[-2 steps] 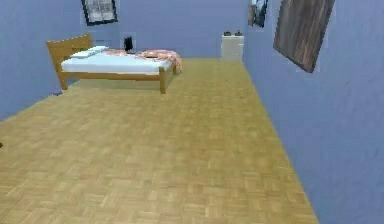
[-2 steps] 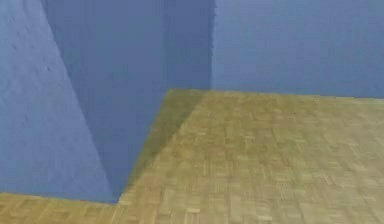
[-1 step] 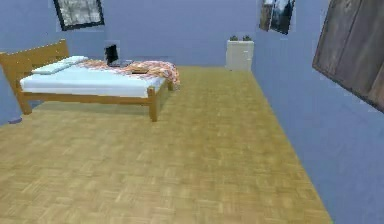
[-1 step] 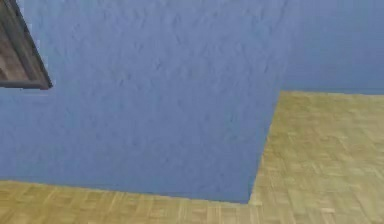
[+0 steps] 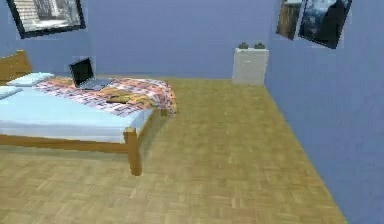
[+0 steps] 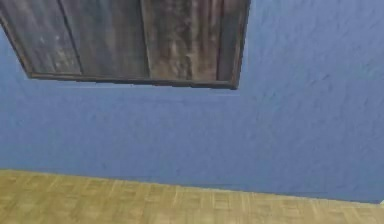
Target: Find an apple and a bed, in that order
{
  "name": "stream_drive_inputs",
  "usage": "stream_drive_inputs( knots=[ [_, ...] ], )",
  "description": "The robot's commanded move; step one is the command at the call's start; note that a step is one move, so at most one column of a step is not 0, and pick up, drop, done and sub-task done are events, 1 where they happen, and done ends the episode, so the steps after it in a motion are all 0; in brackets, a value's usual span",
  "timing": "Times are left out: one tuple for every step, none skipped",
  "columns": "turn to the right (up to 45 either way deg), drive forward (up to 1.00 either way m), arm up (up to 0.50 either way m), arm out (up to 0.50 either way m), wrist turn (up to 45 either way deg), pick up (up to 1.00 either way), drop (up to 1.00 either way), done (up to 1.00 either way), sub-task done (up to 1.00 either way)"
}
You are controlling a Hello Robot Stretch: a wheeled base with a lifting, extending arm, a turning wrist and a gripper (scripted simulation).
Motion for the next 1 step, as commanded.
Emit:
stream_drive_inputs(
  knots=[
    [0.0, 1.0, 0.0, 0.0, 0.0, 0.0, 0.0, 0.0, 0.0]
  ],
)
